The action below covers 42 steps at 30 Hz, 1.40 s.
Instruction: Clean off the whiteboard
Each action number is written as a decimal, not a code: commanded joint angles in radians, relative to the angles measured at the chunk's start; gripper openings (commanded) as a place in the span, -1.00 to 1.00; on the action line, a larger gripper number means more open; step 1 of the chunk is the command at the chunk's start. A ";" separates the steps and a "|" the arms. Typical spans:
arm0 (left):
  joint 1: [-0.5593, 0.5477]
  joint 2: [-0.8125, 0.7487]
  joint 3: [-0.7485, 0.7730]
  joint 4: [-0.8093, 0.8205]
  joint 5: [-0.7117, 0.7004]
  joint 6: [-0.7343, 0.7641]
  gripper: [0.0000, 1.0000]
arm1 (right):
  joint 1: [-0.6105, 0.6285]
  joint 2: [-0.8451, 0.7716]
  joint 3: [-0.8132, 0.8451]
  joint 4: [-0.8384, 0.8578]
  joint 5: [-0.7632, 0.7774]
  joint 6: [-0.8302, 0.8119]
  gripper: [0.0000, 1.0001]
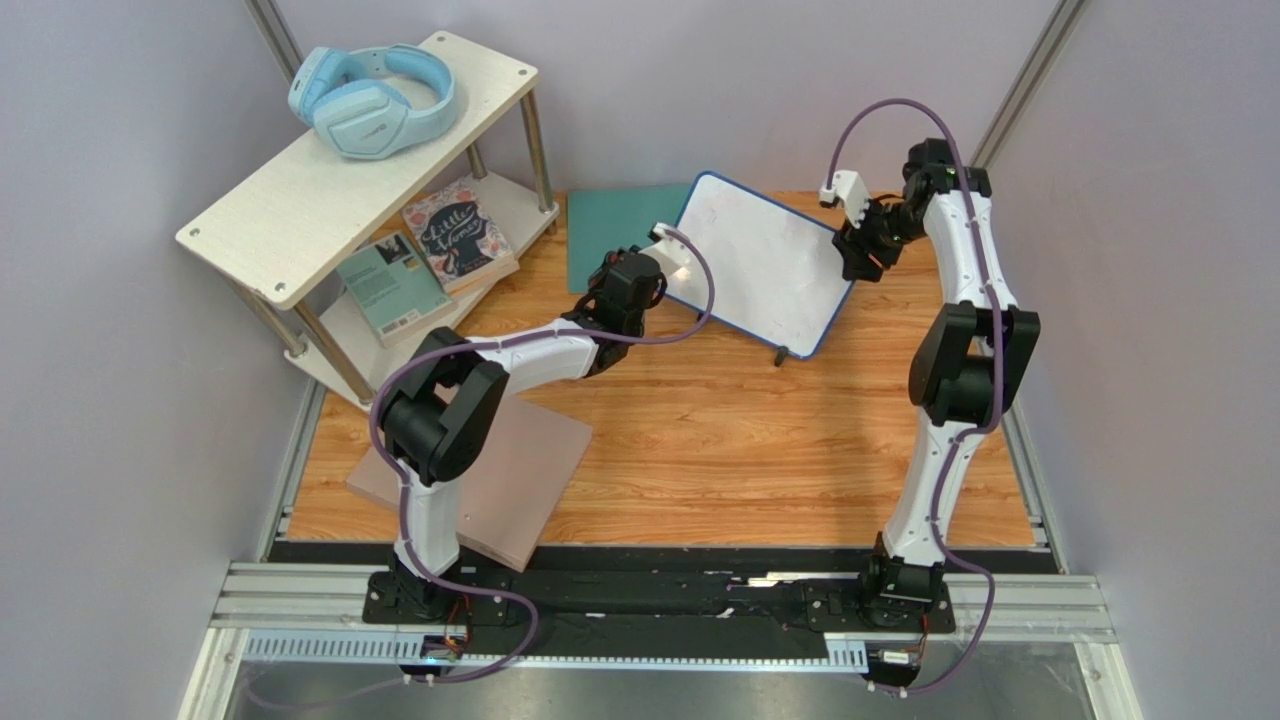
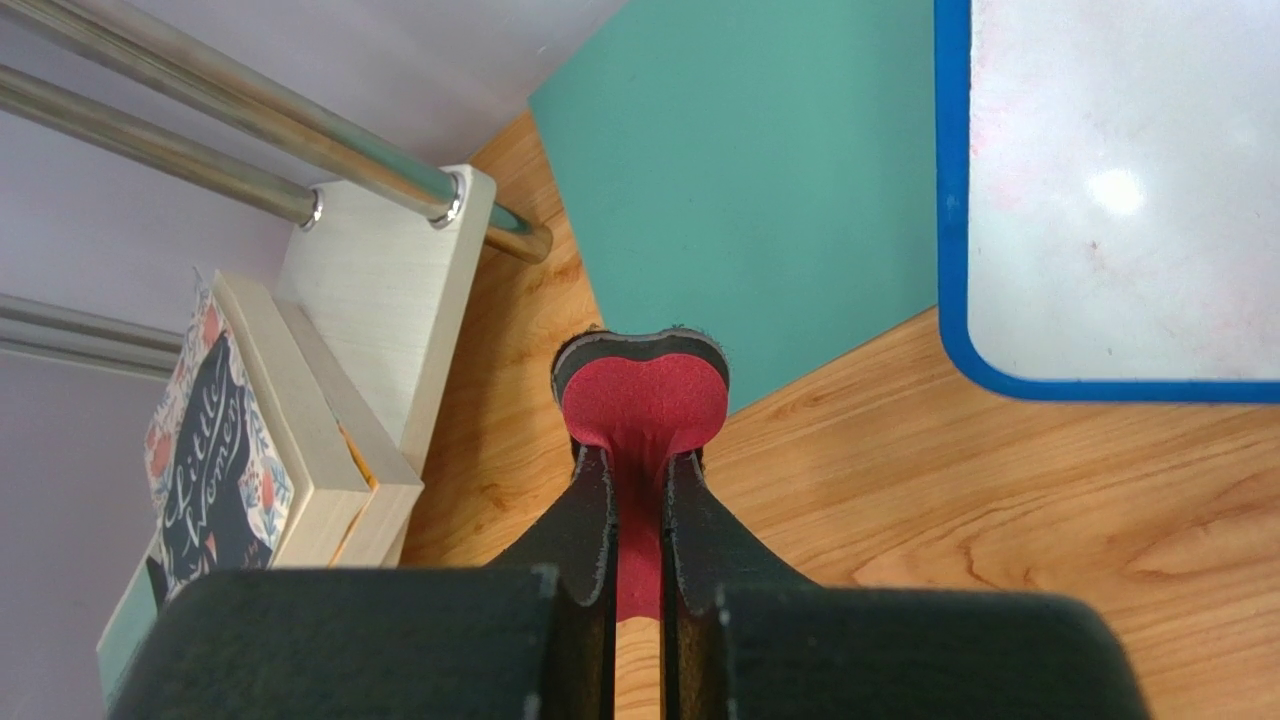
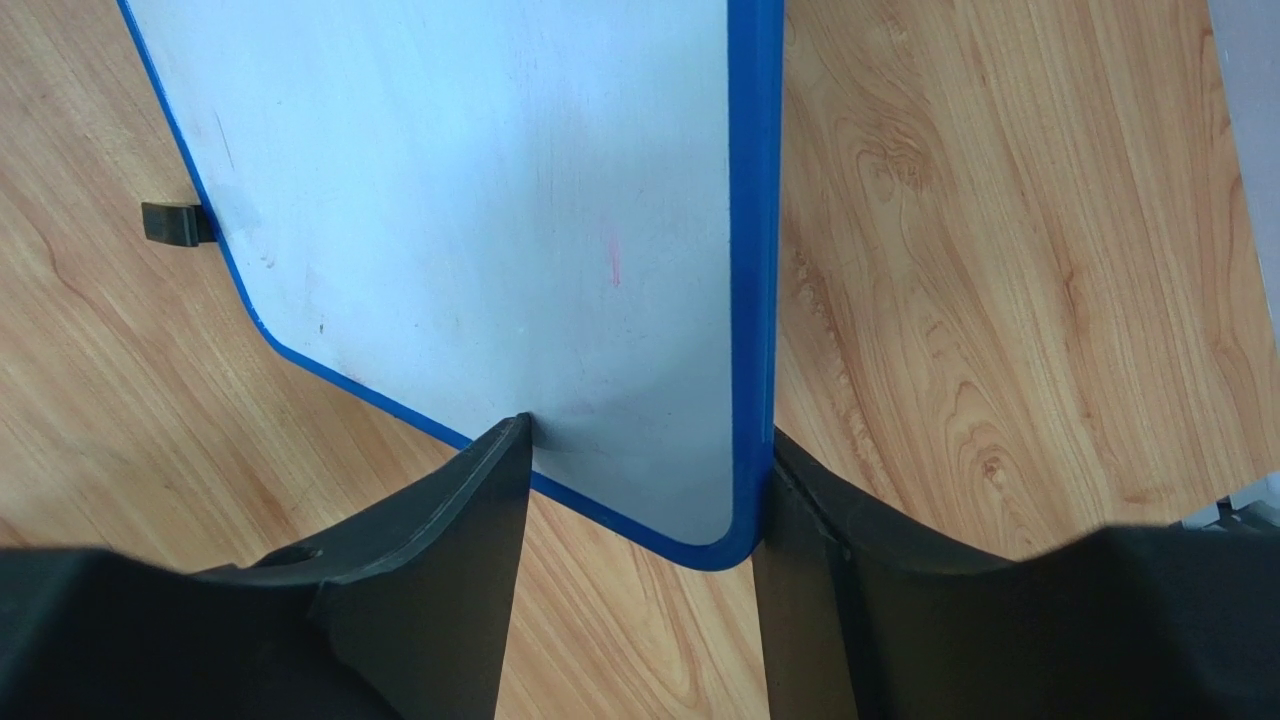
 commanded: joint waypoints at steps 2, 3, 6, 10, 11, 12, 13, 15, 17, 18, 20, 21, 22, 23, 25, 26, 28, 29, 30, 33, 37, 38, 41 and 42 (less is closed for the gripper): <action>-0.002 0.000 0.011 -0.025 0.021 -0.042 -1.00 | 0.053 0.047 -0.036 -0.466 0.068 -0.053 0.12; -0.003 0.002 0.011 -0.027 0.024 -0.045 -1.00 | 0.053 0.041 -0.033 -0.466 0.065 -0.051 0.13; -0.002 0.005 0.006 -0.033 0.028 -0.053 -1.00 | 0.053 0.025 -0.026 -0.466 0.054 -0.047 0.15; -0.002 0.003 -0.008 -0.034 0.036 -0.061 -1.00 | 0.053 0.003 -0.030 -0.465 0.045 -0.044 0.18; -0.002 0.005 -0.011 -0.034 0.036 -0.061 -1.00 | 0.053 -0.002 -0.032 -0.466 0.039 -0.042 0.18; -0.002 0.005 -0.012 -0.036 0.039 -0.064 -1.00 | 0.053 -0.008 -0.039 -0.466 0.037 -0.041 0.18; -0.002 0.005 -0.017 -0.036 0.039 -0.065 -1.00 | 0.053 -0.009 -0.046 -0.466 0.034 -0.039 0.18; -0.002 0.005 -0.021 -0.037 0.042 -0.073 -1.00 | 0.052 -0.018 -0.071 -0.466 0.022 -0.038 0.18; -0.002 0.005 -0.031 -0.039 0.048 -0.079 -1.00 | 0.052 -0.019 -0.088 -0.465 0.014 -0.033 0.18; -0.002 0.003 -0.037 -0.040 0.048 -0.082 -1.00 | 0.050 -0.016 -0.096 -0.465 0.013 -0.029 0.18; -0.002 0.000 -0.040 -0.040 0.053 -0.082 -1.00 | 0.052 -0.011 -0.102 -0.466 0.005 -0.021 0.14; -0.002 -0.001 -0.044 -0.039 0.054 -0.081 -1.00 | 0.052 -0.006 -0.102 -0.466 0.004 -0.016 0.12; -0.002 -0.001 -0.046 -0.039 0.053 -0.078 -1.00 | 0.052 -0.005 -0.098 -0.465 0.002 -0.013 0.09; -0.002 -0.004 -0.047 -0.039 0.051 -0.076 -1.00 | 0.050 0.000 -0.090 -0.466 -0.004 0.004 -0.06; -0.003 -0.007 -0.054 -0.036 0.051 -0.074 -1.00 | 0.047 0.017 -0.066 -0.466 -0.013 0.024 -0.64; -0.003 -0.009 -0.055 -0.037 0.053 -0.076 -1.00 | 0.047 0.024 -0.063 -0.466 -0.018 0.031 -0.73; -0.003 -0.011 -0.060 -0.037 0.054 -0.079 -1.00 | 0.041 0.029 -0.062 -0.466 -0.030 0.033 -0.90; -0.002 -0.011 -0.061 -0.040 0.053 -0.082 -1.00 | 0.036 0.031 -0.062 -0.466 -0.051 0.036 -0.92; -0.003 -0.012 -0.064 -0.040 0.057 -0.082 -1.00 | 0.029 0.031 -0.064 -0.466 -0.061 0.034 -0.97; -0.002 -0.014 -0.074 -0.040 0.057 -0.079 -1.00 | 0.010 0.034 -0.070 -0.466 -0.093 0.030 -1.00; -0.003 -0.018 -0.083 -0.037 0.059 -0.082 -1.00 | -0.010 0.035 -0.085 -0.466 -0.127 0.018 -1.00; -0.003 -0.020 -0.084 -0.036 0.059 -0.084 -1.00 | -0.016 0.040 -0.089 -0.466 -0.142 0.016 -1.00; -0.003 -0.023 -0.086 -0.040 0.059 -0.088 -1.00 | -0.036 0.038 -0.099 -0.466 -0.179 0.011 -1.00; -0.003 -0.021 -0.086 -0.042 0.059 -0.088 -1.00 | -0.043 0.037 -0.102 -0.466 -0.185 0.011 -1.00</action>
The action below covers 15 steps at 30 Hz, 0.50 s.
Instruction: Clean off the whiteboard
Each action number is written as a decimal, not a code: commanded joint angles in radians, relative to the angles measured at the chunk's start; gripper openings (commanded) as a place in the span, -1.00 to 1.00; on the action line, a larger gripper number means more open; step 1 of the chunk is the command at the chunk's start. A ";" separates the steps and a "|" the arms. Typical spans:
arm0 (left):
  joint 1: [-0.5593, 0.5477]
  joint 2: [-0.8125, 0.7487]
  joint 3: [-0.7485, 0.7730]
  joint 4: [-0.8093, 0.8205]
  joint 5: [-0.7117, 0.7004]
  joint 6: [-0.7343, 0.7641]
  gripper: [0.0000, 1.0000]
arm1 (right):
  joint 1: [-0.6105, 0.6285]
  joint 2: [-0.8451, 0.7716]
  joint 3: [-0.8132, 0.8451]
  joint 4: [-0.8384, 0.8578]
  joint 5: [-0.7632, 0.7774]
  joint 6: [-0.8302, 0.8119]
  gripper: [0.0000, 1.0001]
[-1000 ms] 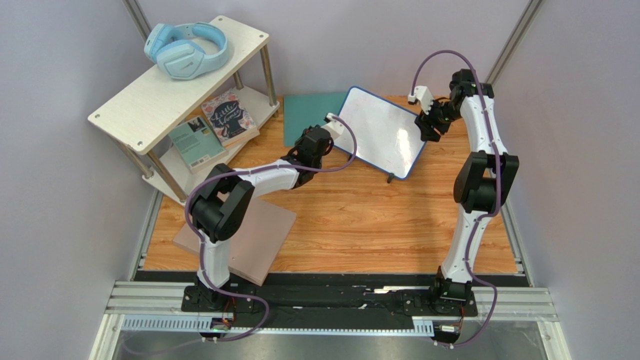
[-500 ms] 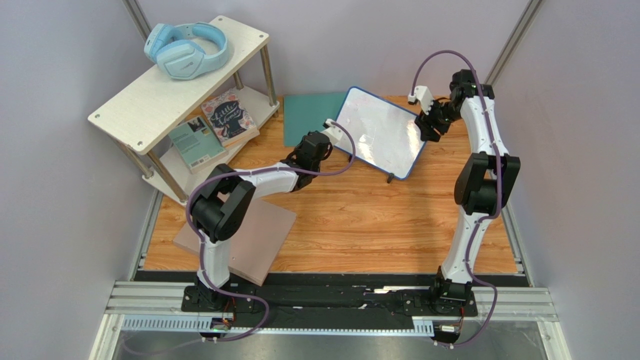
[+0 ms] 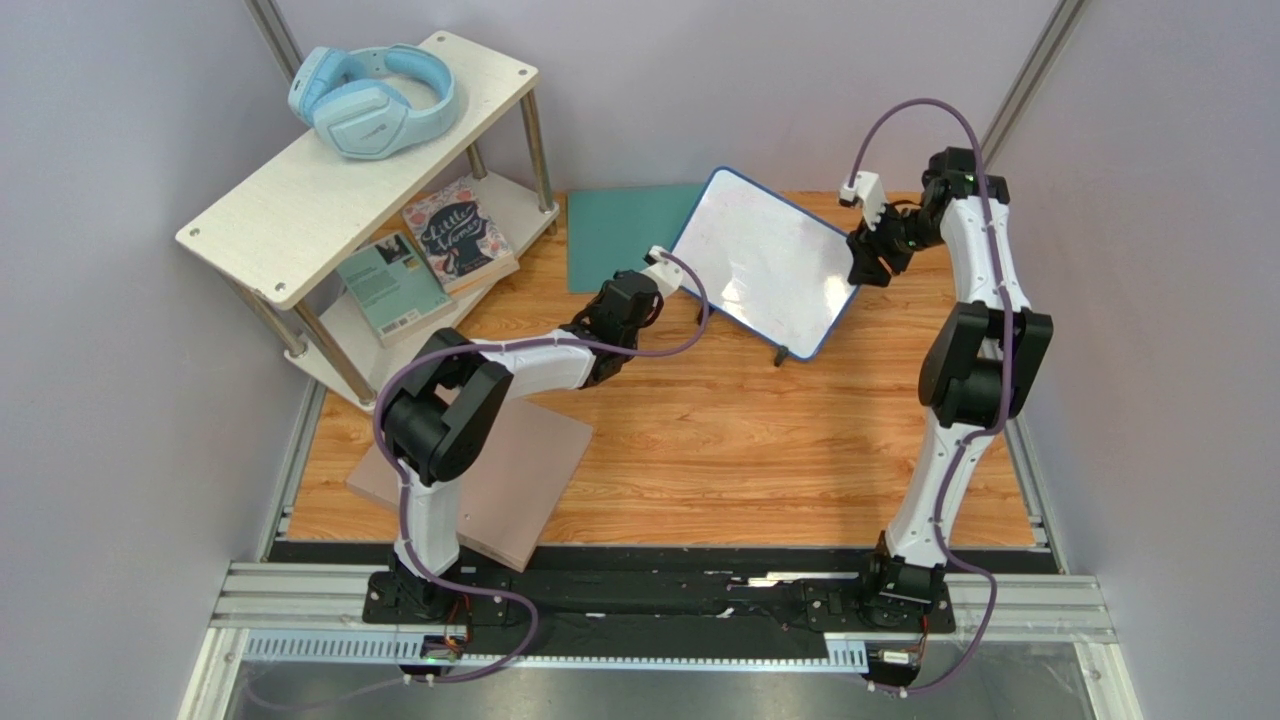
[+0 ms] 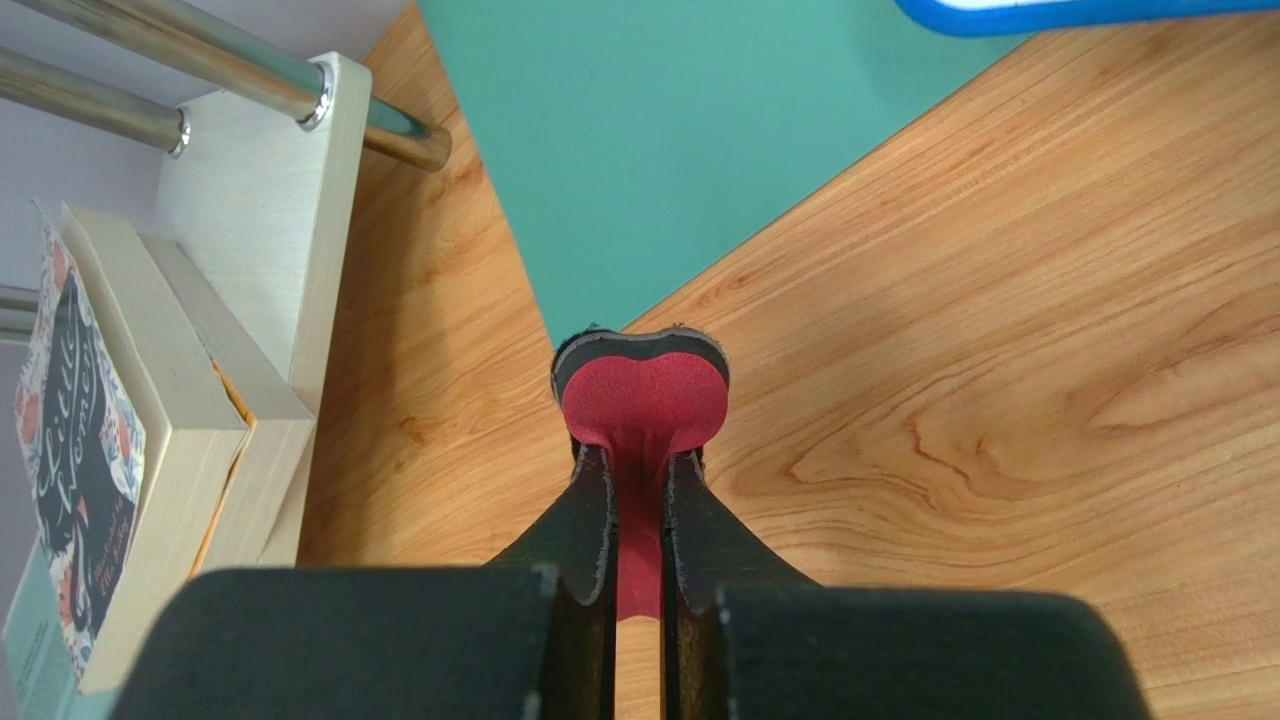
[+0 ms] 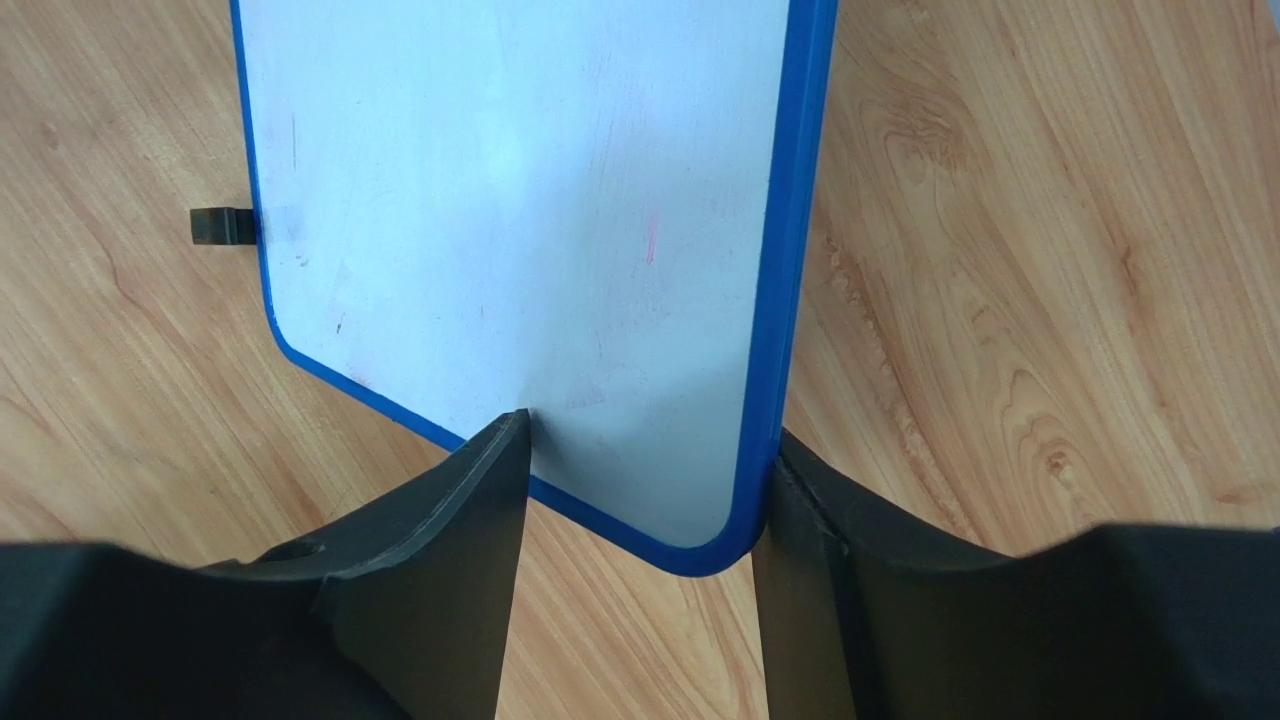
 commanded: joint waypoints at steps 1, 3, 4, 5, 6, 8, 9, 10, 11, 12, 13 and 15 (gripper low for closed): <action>-0.005 -0.021 -0.003 0.011 0.007 -0.030 -1.00 | 0.003 0.052 -0.057 -0.478 -0.091 -0.011 -1.00; -0.003 -0.021 -0.003 0.010 0.007 -0.027 -1.00 | 0.000 0.051 -0.057 -0.478 -0.099 -0.011 -1.00; -0.003 -0.021 -0.003 0.010 0.006 -0.027 -1.00 | 0.000 0.051 -0.055 -0.478 -0.099 -0.012 -1.00; -0.003 -0.023 -0.003 0.008 0.006 -0.027 -1.00 | 0.000 0.051 -0.054 -0.478 -0.099 -0.011 -1.00; -0.003 -0.023 -0.004 0.008 0.007 -0.028 -1.00 | 0.000 0.052 -0.051 -0.478 -0.099 -0.009 -1.00; -0.005 -0.026 -0.006 0.007 0.007 -0.031 -1.00 | 0.000 0.055 -0.045 -0.478 -0.096 -0.006 -1.00; -0.003 -0.027 -0.006 0.005 0.007 -0.031 -1.00 | 0.000 0.055 -0.045 -0.478 -0.092 -0.008 -1.00; -0.003 -0.024 -0.007 0.005 0.007 -0.033 -1.00 | 0.000 0.054 -0.045 -0.478 -0.089 -0.009 -0.99; -0.003 -0.024 -0.007 0.005 0.007 -0.034 -1.00 | 0.001 0.052 -0.045 -0.478 -0.082 -0.009 -0.96; -0.003 -0.024 -0.009 0.003 0.007 -0.036 -1.00 | 0.001 0.052 -0.043 -0.478 -0.079 -0.009 -0.92; -0.003 -0.024 -0.009 0.003 0.010 -0.036 -1.00 | 0.001 0.051 -0.042 -0.478 -0.076 -0.011 -0.83; -0.003 -0.021 -0.009 0.002 0.010 -0.037 -1.00 | 0.001 0.042 -0.043 -0.478 -0.068 -0.021 -0.77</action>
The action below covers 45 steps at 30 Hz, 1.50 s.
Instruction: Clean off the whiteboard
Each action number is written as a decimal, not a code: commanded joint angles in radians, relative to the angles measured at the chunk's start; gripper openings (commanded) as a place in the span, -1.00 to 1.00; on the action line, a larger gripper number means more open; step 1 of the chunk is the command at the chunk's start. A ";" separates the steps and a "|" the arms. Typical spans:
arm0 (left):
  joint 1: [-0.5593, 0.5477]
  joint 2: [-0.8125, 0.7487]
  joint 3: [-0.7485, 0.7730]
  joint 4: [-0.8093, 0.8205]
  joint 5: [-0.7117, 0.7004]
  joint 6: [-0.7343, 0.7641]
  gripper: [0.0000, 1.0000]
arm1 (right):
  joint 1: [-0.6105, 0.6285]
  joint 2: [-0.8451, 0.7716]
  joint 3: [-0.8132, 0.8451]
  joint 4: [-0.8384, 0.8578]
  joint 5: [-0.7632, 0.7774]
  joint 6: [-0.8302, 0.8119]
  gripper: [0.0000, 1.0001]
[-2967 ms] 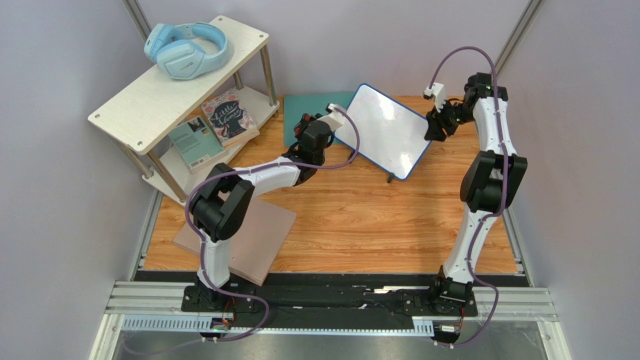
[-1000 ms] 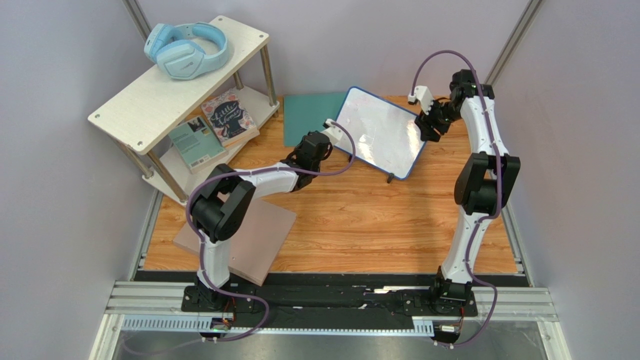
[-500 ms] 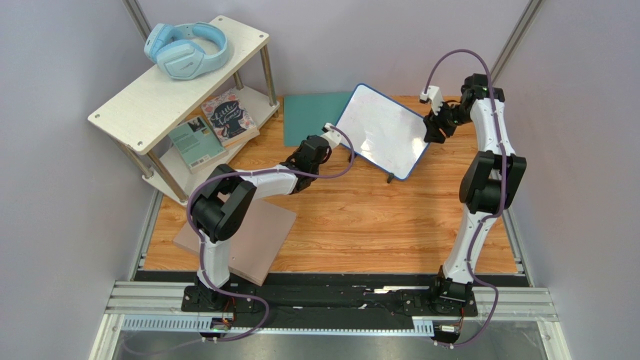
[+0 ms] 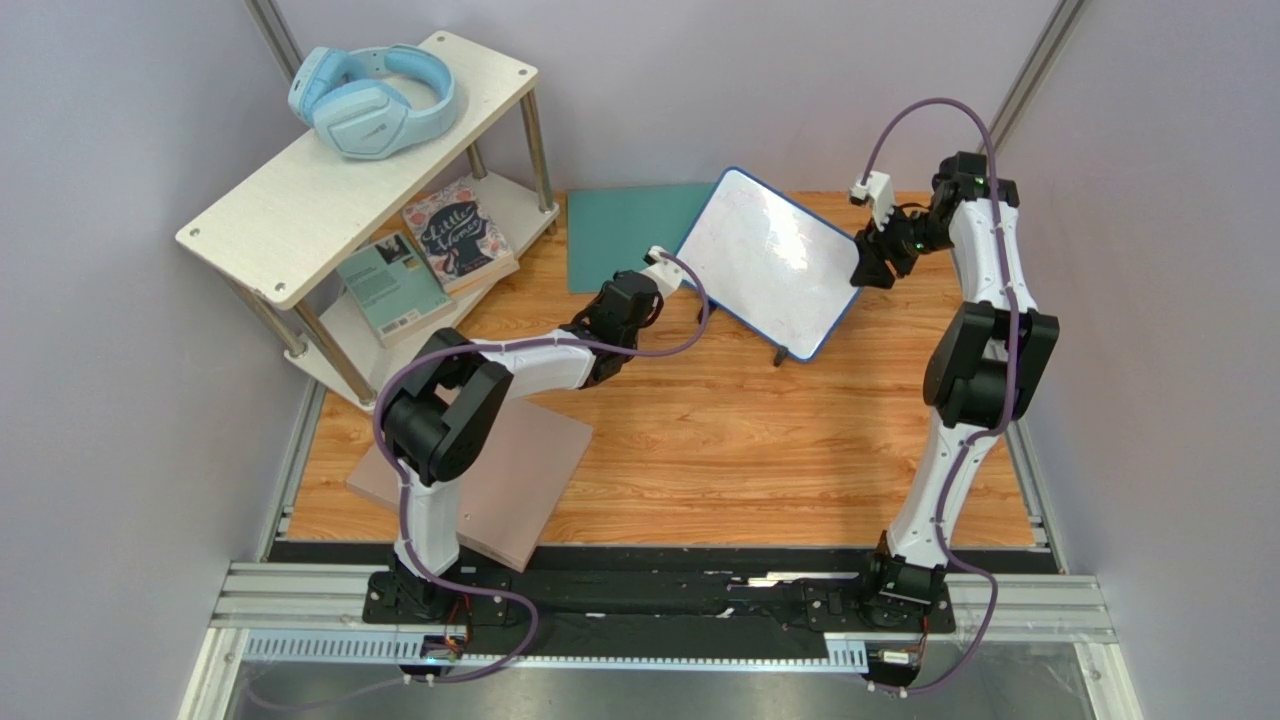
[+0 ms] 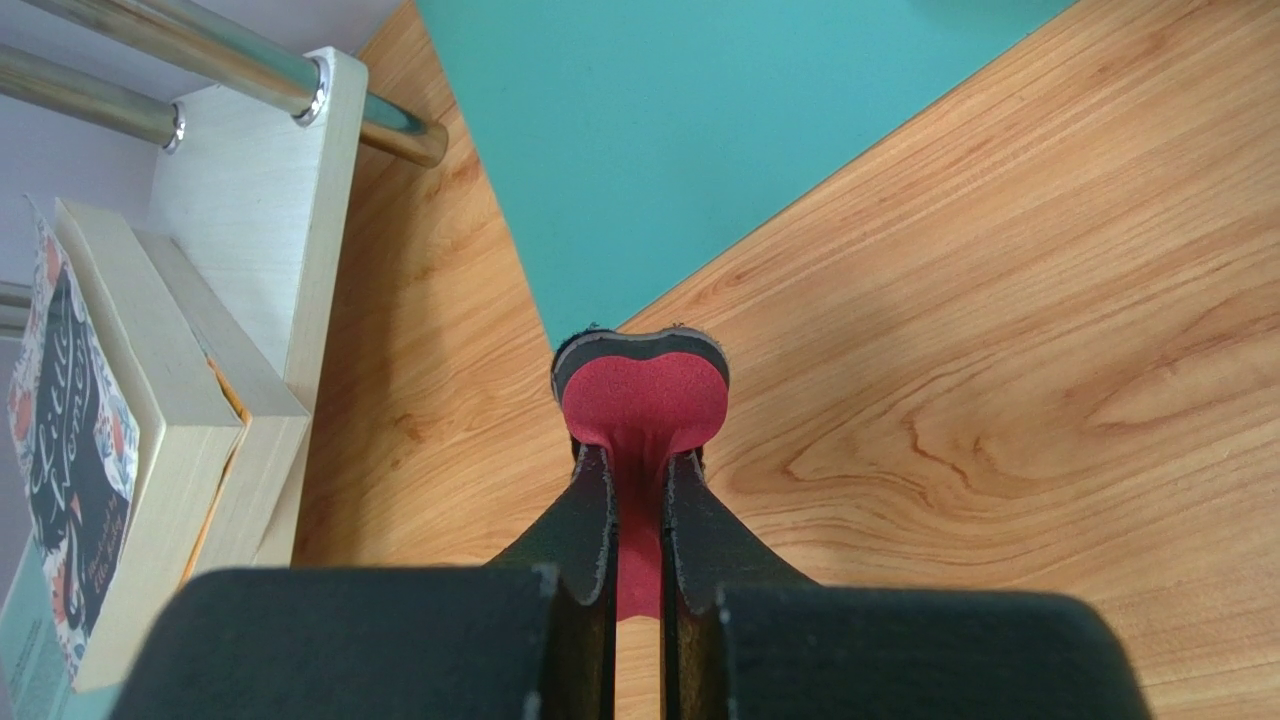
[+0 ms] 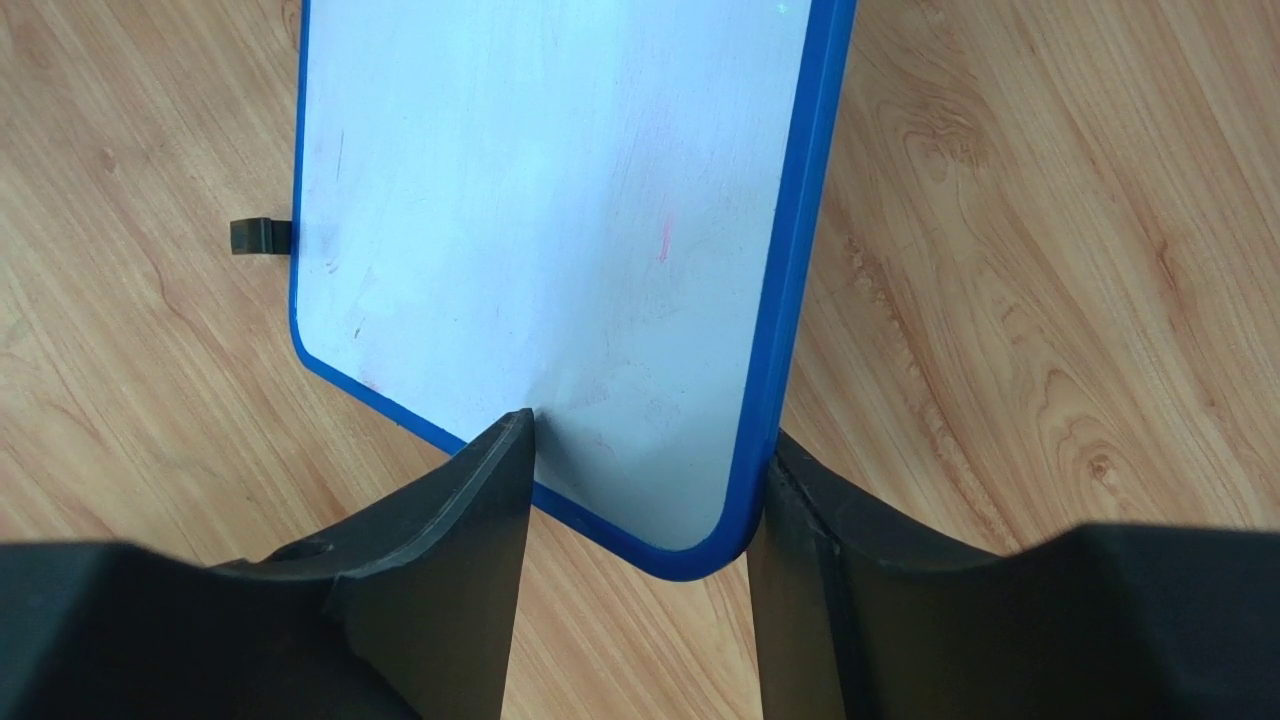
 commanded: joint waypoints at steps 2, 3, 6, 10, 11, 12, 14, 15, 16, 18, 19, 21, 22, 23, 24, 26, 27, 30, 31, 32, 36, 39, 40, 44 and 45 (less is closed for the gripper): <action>-0.003 -0.020 -0.010 0.006 0.010 -0.028 -1.00 | 0.037 0.029 -0.026 -0.466 0.018 -0.041 -0.53; -0.005 -0.020 -0.009 0.006 0.009 -0.028 -1.00 | 0.039 0.028 -0.015 -0.466 0.020 -0.042 -0.46; -0.003 -0.017 -0.007 0.006 0.007 -0.027 -1.00 | 0.039 0.023 0.016 -0.466 0.031 -0.041 -0.13; -0.003 -0.003 0.010 -0.007 0.018 -0.025 -1.00 | 0.039 0.023 0.051 -0.466 0.034 -0.032 0.17; -0.005 -0.003 0.019 -0.012 0.022 -0.025 -1.00 | 0.039 0.023 0.060 -0.464 0.031 -0.026 0.26; -0.003 0.000 0.020 -0.020 0.027 -0.027 -1.00 | 0.039 0.023 0.066 -0.464 0.029 -0.023 0.28; -0.003 0.003 0.028 -0.023 0.033 -0.030 -1.00 | 0.039 0.023 0.082 -0.463 0.020 -0.015 0.43; -0.003 0.003 0.031 -0.032 0.039 -0.030 -1.00 | 0.039 0.025 0.089 -0.461 0.018 -0.012 0.49; -0.003 0.006 0.033 -0.032 0.039 -0.031 -1.00 | 0.039 0.026 0.103 -0.461 0.017 -0.006 0.53; -0.005 0.008 0.036 -0.035 0.042 -0.027 -1.00 | 0.039 0.029 0.117 -0.455 0.014 0.008 0.55; -0.003 0.008 0.036 -0.035 0.042 -0.027 -1.00 | 0.039 0.031 0.122 -0.455 0.015 0.011 0.57; -0.005 0.008 0.034 -0.036 0.041 -0.022 -1.00 | 0.039 0.031 0.134 -0.438 0.026 0.026 0.89; -0.003 0.009 0.034 -0.036 0.041 -0.020 -1.00 | 0.039 0.029 0.135 -0.430 0.032 0.034 0.90; -0.005 0.008 0.036 -0.038 0.044 -0.010 -1.00 | 0.039 0.026 0.137 -0.423 0.050 0.039 0.91; -0.003 0.008 0.036 -0.041 0.048 -0.007 -1.00 | 0.039 0.025 0.139 -0.404 0.063 0.054 0.93; -0.003 0.005 0.046 -0.058 0.084 0.012 -1.00 | 0.037 0.014 0.137 -0.378 0.103 0.071 0.95; -0.003 0.002 0.059 -0.110 0.151 0.033 -0.98 | 0.036 0.011 0.134 -0.352 0.118 0.082 0.97; -0.003 0.029 0.172 -0.303 0.265 0.058 -0.80 | 0.031 -0.010 0.126 -0.306 0.172 0.125 1.00; -0.005 0.046 0.203 -0.343 0.292 0.065 -0.79 | 0.028 -0.023 0.122 -0.297 0.179 0.137 1.00; -0.003 0.051 0.242 -0.403 0.359 0.072 -0.73 | 0.024 -0.030 0.117 -0.279 0.184 0.145 1.00; -0.003 0.057 0.301 -0.487 0.486 0.067 -0.39 | 0.011 -0.075 0.094 -0.245 0.201 0.177 1.00; -0.003 0.060 0.324 -0.523 0.530 0.053 -0.21 | 0.005 -0.102 0.097 -0.240 0.207 0.191 1.00; -0.002 0.065 0.339 -0.535 0.542 0.055 -0.17 | 0.004 -0.113 0.097 -0.237 0.215 0.194 1.00; -0.003 0.075 0.370 -0.630 0.616 0.075 0.00 | -0.001 -0.161 0.100 -0.223 0.216 0.223 1.00; -0.003 0.078 0.375 -0.647 0.631 0.082 0.01 | -0.002 -0.184 0.100 -0.223 0.213 0.229 1.00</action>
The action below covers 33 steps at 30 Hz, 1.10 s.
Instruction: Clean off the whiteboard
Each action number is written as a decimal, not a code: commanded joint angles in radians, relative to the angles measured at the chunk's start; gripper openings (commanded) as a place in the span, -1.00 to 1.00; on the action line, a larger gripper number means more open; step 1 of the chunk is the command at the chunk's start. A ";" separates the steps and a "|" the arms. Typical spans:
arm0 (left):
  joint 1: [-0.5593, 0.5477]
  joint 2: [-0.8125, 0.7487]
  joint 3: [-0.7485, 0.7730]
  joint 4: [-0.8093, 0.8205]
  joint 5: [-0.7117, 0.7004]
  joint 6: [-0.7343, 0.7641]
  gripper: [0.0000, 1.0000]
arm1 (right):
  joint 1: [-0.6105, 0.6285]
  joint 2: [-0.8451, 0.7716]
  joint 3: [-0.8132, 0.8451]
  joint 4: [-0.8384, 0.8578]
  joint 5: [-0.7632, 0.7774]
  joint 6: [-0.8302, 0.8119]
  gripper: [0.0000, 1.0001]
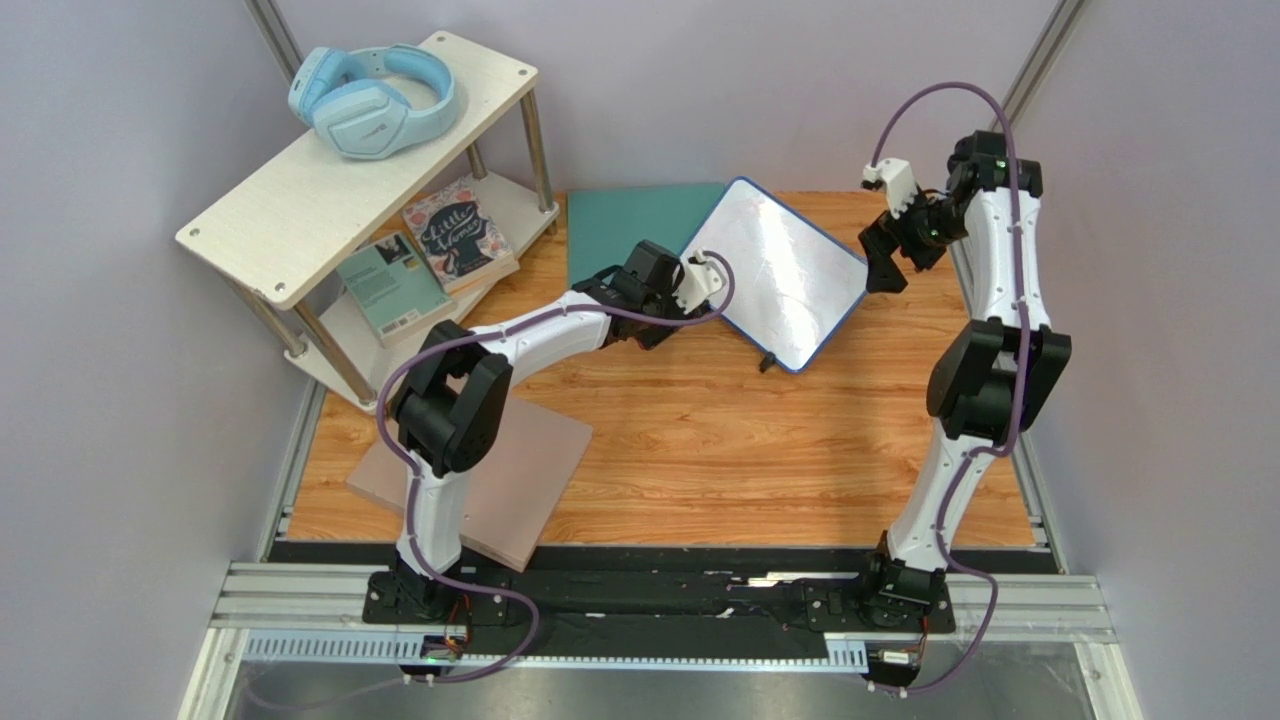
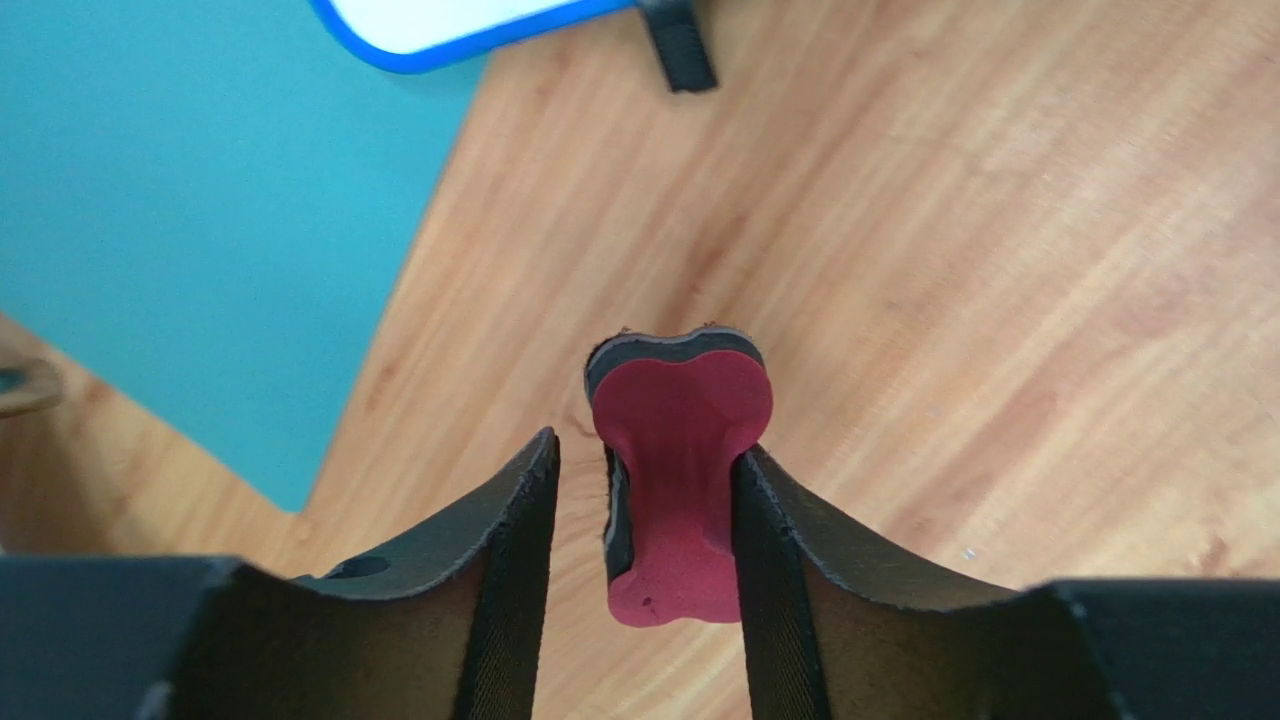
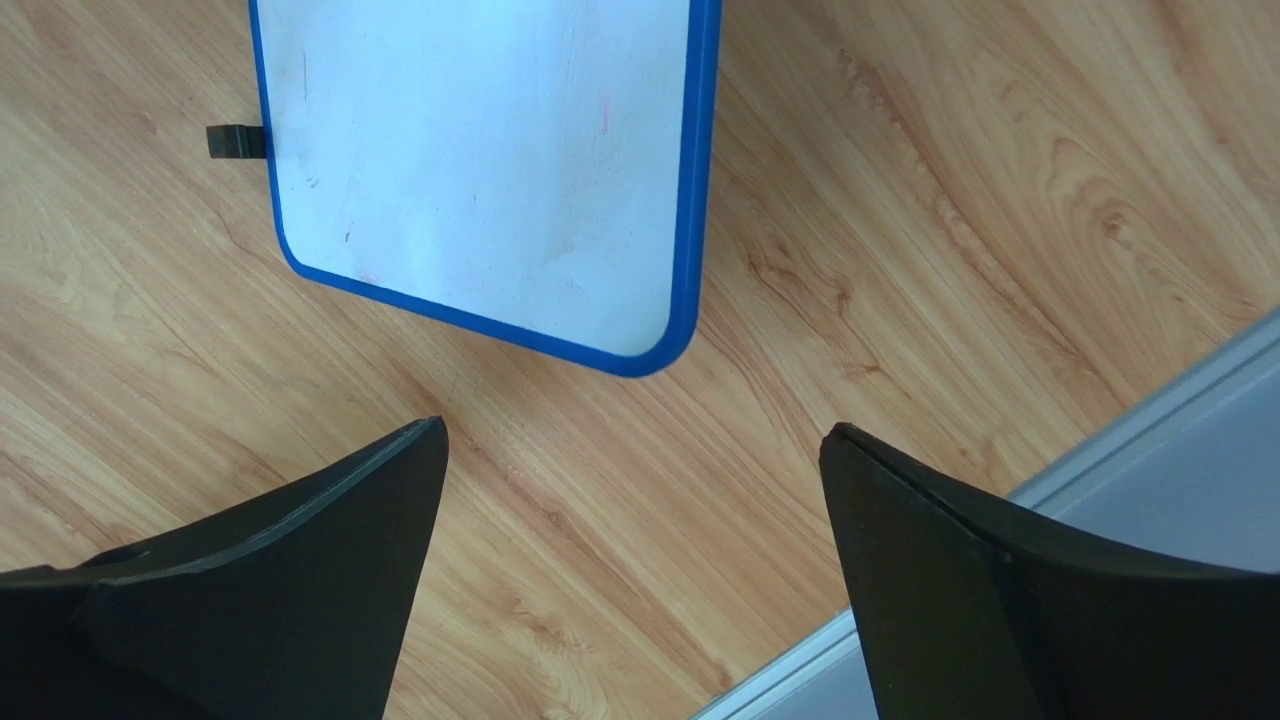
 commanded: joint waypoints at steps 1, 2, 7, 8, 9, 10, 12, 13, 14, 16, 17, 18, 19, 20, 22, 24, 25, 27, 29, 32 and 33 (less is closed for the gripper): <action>-0.003 0.018 0.066 -0.159 0.136 0.036 0.07 | -0.004 -0.123 0.012 -0.076 -0.011 0.054 1.00; -0.001 0.021 0.073 -0.179 0.161 0.048 0.24 | -0.003 -0.135 0.011 -0.076 -0.023 0.064 1.00; -0.003 0.015 0.072 -0.240 0.219 0.044 0.99 | 0.019 -0.223 0.004 -0.105 -0.115 0.092 1.00; -0.003 0.013 0.072 -0.245 0.221 0.041 0.99 | 0.040 -0.235 -0.008 -0.121 -0.120 0.093 1.00; -0.001 0.010 0.070 -0.248 0.218 0.019 0.99 | 0.054 -0.264 -0.019 -0.122 -0.124 0.101 1.00; 0.000 0.010 0.073 -0.263 0.222 0.011 0.93 | 0.069 -0.279 -0.034 -0.127 -0.129 0.101 1.00; 0.003 0.010 0.078 -0.275 0.218 -0.028 0.89 | 0.123 -0.327 -0.087 -0.122 -0.134 0.115 1.00; 0.006 0.010 0.089 -0.297 0.215 -0.044 0.86 | 0.141 -0.341 -0.103 -0.122 -0.147 0.129 1.00; 0.008 0.012 0.095 -0.309 0.215 -0.061 0.85 | 0.179 -0.365 -0.120 -0.124 -0.161 0.139 1.00; 0.010 0.015 0.115 -0.346 0.212 -0.105 0.85 | 0.204 -0.381 -0.160 -0.130 -0.186 0.164 1.00; 0.010 0.018 0.124 -0.363 0.207 -0.125 0.85 | 0.270 -0.394 -0.175 -0.130 -0.193 0.173 0.99; 0.013 0.027 0.136 -0.381 0.205 -0.145 0.86 | 0.285 -0.402 -0.187 -0.127 -0.201 0.188 1.00; 0.016 0.035 0.162 -0.427 0.211 -0.168 0.86 | 0.299 -0.405 -0.212 -0.124 -0.228 0.213 1.00; 0.017 0.041 0.172 -0.446 0.209 -0.179 0.86 | 0.324 -0.414 -0.223 -0.125 -0.245 0.224 0.99; 0.019 0.039 0.176 -0.469 0.207 -0.208 0.96 | 0.332 -0.425 -0.268 -0.109 -0.326 0.261 1.00; 0.023 0.019 0.169 -0.470 0.215 -0.258 0.99 | 0.339 -0.430 -0.304 -0.102 -0.382 0.291 1.00; 0.031 0.009 0.147 -0.461 0.253 -0.272 0.99 | 0.341 -0.428 -0.324 -0.089 -0.420 0.304 1.00; 0.046 -0.037 0.118 -0.440 0.297 -0.320 0.99 | 0.342 -0.428 -0.382 -0.076 -0.459 0.333 1.00; 0.071 -0.080 0.054 -0.389 0.372 -0.363 0.99 | 0.341 -0.422 -0.422 -0.037 -0.500 0.369 1.00; 0.103 -0.184 -0.038 -0.308 0.510 -0.421 0.99 | 0.354 -0.411 -0.433 0.009 -0.519 0.426 0.97; 0.112 -0.201 -0.057 -0.293 0.549 -0.453 0.99 | 0.362 -0.387 -0.427 0.013 -0.511 0.448 0.93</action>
